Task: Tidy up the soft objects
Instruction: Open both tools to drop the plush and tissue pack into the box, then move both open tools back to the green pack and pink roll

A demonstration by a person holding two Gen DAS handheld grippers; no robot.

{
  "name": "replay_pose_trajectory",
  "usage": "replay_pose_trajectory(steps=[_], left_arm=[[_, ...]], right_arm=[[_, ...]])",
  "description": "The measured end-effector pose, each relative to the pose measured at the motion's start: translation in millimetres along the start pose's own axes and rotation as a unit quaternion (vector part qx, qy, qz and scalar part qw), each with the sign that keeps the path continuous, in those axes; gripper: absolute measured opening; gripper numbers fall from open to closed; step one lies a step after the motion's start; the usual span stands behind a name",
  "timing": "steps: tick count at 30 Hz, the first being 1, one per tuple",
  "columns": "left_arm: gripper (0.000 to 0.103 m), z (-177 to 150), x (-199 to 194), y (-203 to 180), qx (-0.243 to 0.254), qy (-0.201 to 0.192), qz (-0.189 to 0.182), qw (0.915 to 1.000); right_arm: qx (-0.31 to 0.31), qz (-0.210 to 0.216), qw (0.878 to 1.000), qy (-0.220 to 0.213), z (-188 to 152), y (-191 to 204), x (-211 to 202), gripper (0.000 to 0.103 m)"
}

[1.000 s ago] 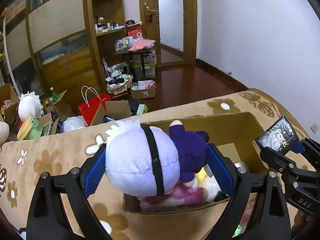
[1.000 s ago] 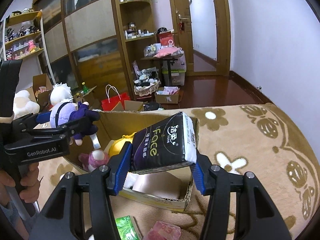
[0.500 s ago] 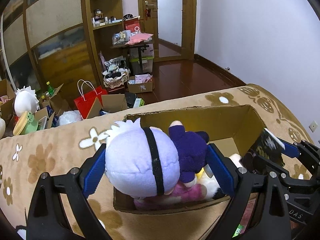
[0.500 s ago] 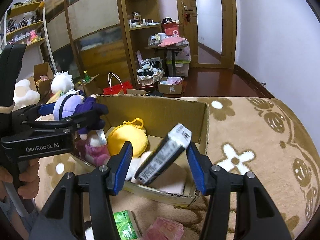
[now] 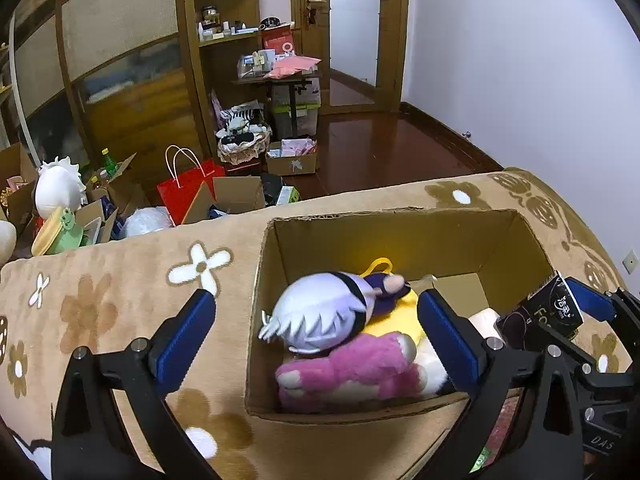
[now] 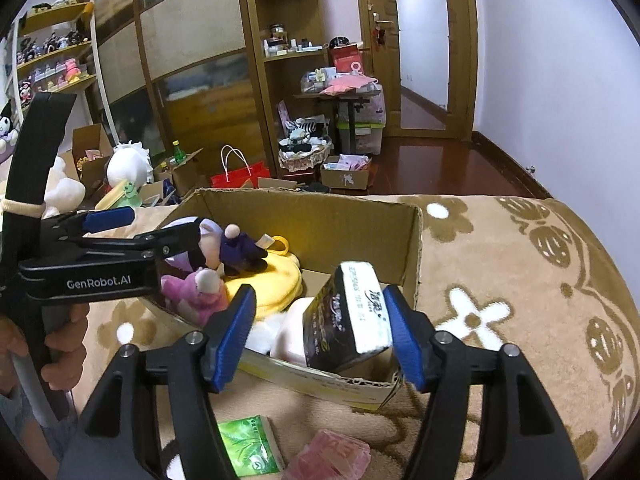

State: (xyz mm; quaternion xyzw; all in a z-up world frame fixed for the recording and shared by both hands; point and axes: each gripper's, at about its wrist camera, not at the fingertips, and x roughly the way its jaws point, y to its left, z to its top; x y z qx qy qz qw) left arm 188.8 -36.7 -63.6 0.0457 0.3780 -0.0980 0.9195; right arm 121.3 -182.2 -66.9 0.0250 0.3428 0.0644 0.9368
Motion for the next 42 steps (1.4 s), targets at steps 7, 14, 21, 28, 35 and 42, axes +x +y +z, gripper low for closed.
replay_pose_trajectory(steps=[7, 14, 21, 28, 35, 42], left_arm=[[0.1, -2.2, -14.2, -0.8, 0.009, -0.01, 0.02, 0.9997], [0.102, -8.4, -41.8, -0.9, 0.023, -0.029, 0.034, 0.9987], [0.102, -17.3, -65.2, -2.6, 0.027, -0.024, 0.029, 0.9989], [0.102, -24.9, -85.4, -8.0, 0.04, 0.004, 0.014, 0.9991], [0.102, -36.2, -94.1, -18.2, 0.055, 0.04, -0.002, 0.9976], [0.102, -52.4, -79.5, -32.1, 0.07, 0.086, -0.03, 0.9934]], right_arm=[[0.012, 0.0, 1.0, -0.012, 1.7, -3.5, -11.6, 0.087], [0.02, -0.004, 0.999, -0.027, 3.5, -2.3, -32.6, 0.097], [0.027, -0.01, 0.999, -0.028, -0.4, 0.5, -54.8, 0.098], [0.063, -0.021, 0.998, 0.0, -15.3, -1.7, -73.5, 0.099], [0.082, -0.03, 0.996, 0.026, -33.6, -3.1, -85.0, 0.099], [0.115, -0.042, 0.991, 0.048, -46.2, -12.0, -90.2, 0.099]])
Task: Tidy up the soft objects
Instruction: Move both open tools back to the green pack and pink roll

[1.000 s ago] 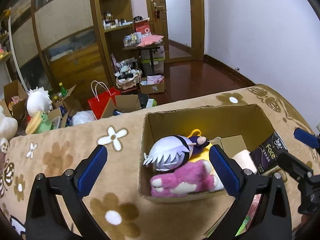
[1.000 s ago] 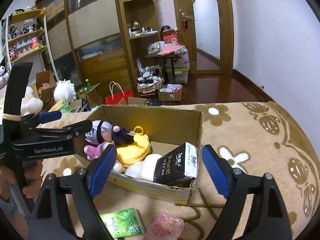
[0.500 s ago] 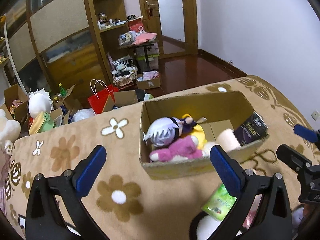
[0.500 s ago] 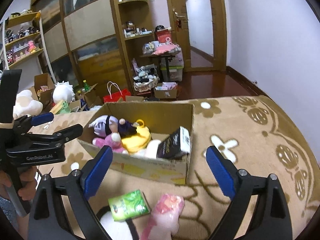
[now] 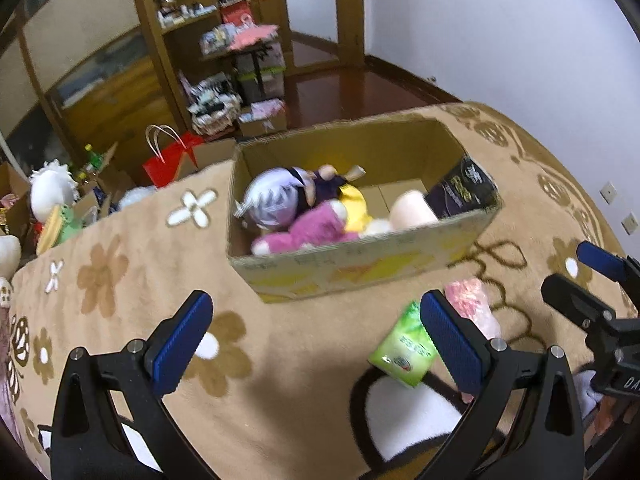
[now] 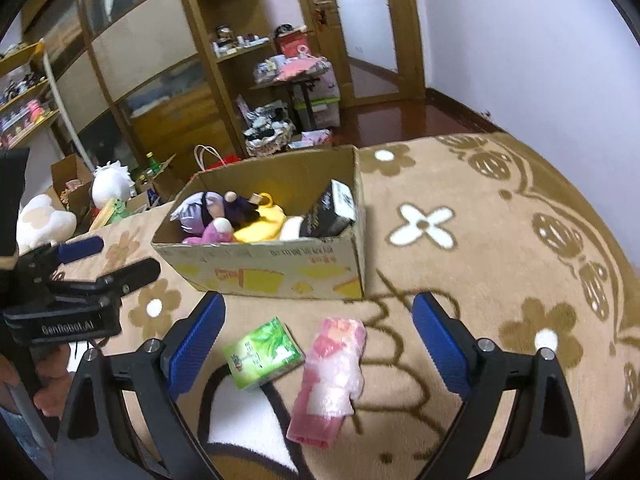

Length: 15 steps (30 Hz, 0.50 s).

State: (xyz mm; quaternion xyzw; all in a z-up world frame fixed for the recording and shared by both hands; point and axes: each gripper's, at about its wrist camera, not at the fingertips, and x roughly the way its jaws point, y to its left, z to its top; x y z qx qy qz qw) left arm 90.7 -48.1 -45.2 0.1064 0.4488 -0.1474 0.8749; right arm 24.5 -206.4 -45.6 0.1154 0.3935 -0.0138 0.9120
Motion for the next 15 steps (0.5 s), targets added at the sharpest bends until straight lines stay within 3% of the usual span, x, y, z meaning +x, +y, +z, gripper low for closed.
replay_pose_trajectory(steps=[15], left_arm=[[0.102, -13.7, 45.4, -22.0, 0.038, 0.059, -0.019, 0.9973]], right_arm=[[0.069, -0.022, 0.995, 0.066, -17.6, -30.9, 36.1, 0.098]])
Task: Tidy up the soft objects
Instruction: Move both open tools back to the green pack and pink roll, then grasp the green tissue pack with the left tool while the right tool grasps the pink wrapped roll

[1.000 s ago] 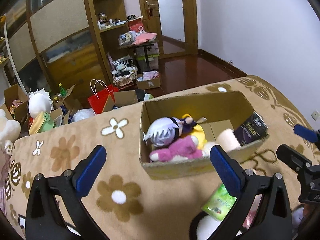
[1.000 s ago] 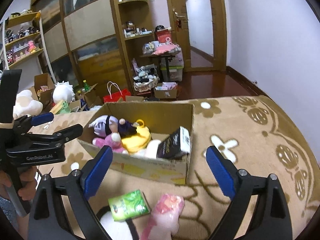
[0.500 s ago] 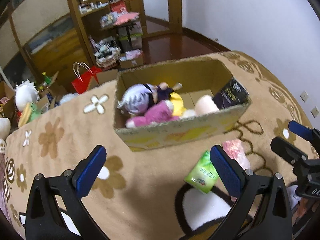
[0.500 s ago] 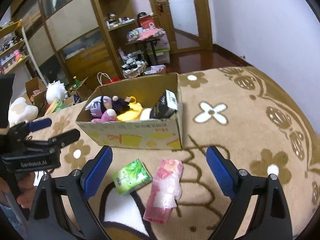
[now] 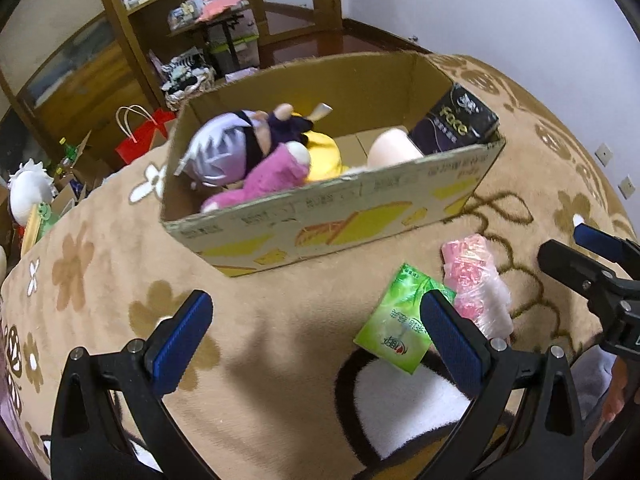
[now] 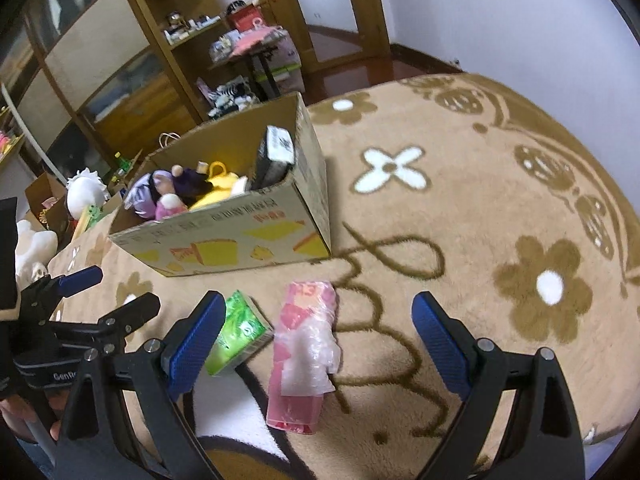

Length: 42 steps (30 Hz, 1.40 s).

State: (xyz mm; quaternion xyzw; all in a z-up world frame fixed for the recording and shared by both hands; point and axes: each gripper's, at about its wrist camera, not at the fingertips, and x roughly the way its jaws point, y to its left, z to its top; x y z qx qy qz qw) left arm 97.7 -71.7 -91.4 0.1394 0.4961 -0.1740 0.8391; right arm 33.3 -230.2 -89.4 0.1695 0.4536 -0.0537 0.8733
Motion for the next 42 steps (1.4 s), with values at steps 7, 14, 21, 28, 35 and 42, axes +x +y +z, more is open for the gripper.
replay_pose_trajectory(steps=[7, 14, 21, 28, 35, 42], left_arm=[[0.102, -0.9, 16.1, -10.8, 0.019, 0.015, -0.023, 0.9994], [0.102, -2.8, 29.3, -33.3, 0.063, 0.023, -0.04, 0.9969], [0.102, -5.9, 46.7, -48.4, 0.088, 0.039, -0.043, 0.9944], [0.102, -7.6, 64.4, -53.2, 0.093, 0.057, -0.032, 0.9935], [0.102, -9.5, 74.2, -54.9, 0.093, 0.064, -0.029, 0.9932], [0.086, -14.1, 89.4, -61.1, 0.086, 0.086, -0.029, 0.9922]], right_arm=[[0.017, -0.001, 1.0, 0.027, -1.3, -6.3, 21.5, 0.098], [0.023, 0.003, 0.999, 0.048, -1.6, -8.2, 41.4, 0.095], [0.021, 0.006, 0.998, 0.065, -0.9, -8.0, 57.9, 0.094], [0.016, 0.012, 0.996, 0.089, -3.0, -4.9, 74.8, 0.085], [-0.022, 0.005, 0.994, 0.105, -6.5, 7.6, 87.4, 0.064], [-0.017, 0.018, 0.993, 0.119, -7.7, 7.3, 94.2, 0.048]])
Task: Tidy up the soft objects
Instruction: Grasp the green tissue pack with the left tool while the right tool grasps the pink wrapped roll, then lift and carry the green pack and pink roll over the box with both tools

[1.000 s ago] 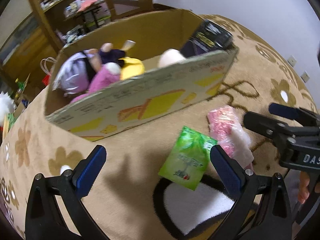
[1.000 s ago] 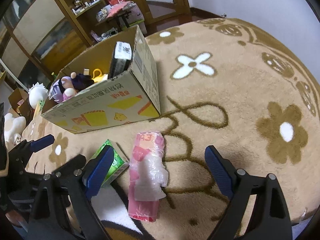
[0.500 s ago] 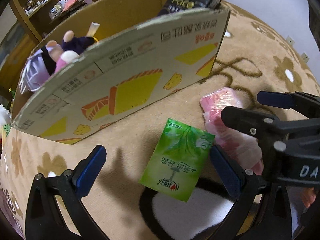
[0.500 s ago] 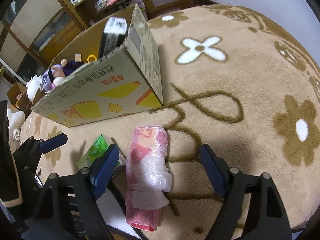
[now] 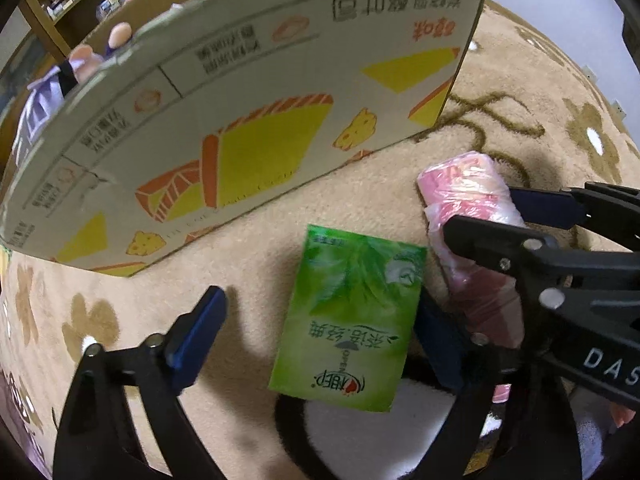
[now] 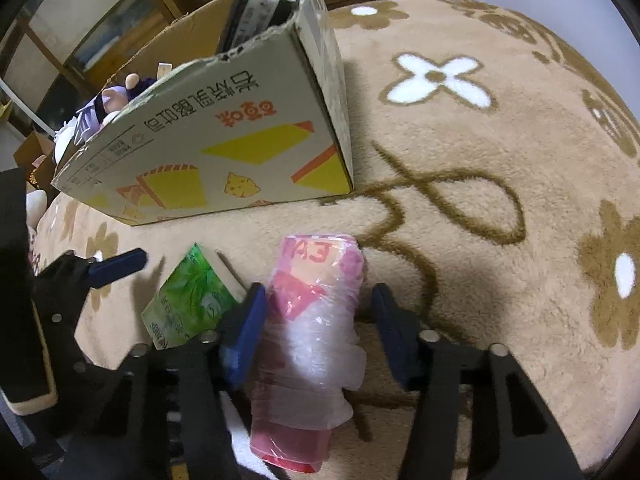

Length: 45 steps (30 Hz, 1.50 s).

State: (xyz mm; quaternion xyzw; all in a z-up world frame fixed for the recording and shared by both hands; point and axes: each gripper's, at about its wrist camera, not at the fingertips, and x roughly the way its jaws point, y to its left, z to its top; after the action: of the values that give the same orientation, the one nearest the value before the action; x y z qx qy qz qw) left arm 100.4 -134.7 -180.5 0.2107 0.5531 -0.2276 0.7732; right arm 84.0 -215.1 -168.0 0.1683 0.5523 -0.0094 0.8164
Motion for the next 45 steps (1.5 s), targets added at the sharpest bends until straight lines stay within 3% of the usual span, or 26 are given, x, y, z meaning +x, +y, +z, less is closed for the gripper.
replay_pose_trajectory(steps=[1, 7, 9, 17, 27, 36, 45], left_arm=[[0.085, -0.6, 0.3, 0.5, -0.003, 0.0, -0.006, 1.0], [0.051, -7.5, -6.0, 5.1, -0.01, -0.001, -0.009, 0.9999], [0.051, -8.7, -9.1, 6.0, -0.012, -0.002, -0.007, 0.9999], [0.051, -13.1, -25.1, 16.2, -0.037, -0.021, 0.004, 0.9991], [0.051, -24.8, -73.7, 29.1, -0.066, -0.072, 0.026, 0.9949], [0.051, -18.3, -138.0, 48.9, -0.089, -0.17, 0.053, 0.98], [0.051, -9.2, -198.9, 73.4, -0.117, -0.25, 0.074, 0.9582]], right_arm=[[0.001, 0.003, 1.0, 0.0, -0.1, -0.2, 0.3, 0.046], [-0.012, 0.012, 1.0, -0.011, 0.9, 8.0, -1.5, 0.027], [-0.014, 0.02, 1.0, -0.018, 2.0, 10.5, -4.3, 0.021], [-0.027, 0.024, 0.999, -0.039, 2.6, 16.9, -18.5, 0.016], [-0.036, 0.032, 0.991, -0.123, -2.7, 23.4, -67.3, 0.015], [-0.051, 0.034, 0.976, -0.207, -4.8, 35.4, -121.3, 0.014], [-0.076, 0.037, 0.954, -0.288, 4.1, 58.2, -172.0, 0.014]])
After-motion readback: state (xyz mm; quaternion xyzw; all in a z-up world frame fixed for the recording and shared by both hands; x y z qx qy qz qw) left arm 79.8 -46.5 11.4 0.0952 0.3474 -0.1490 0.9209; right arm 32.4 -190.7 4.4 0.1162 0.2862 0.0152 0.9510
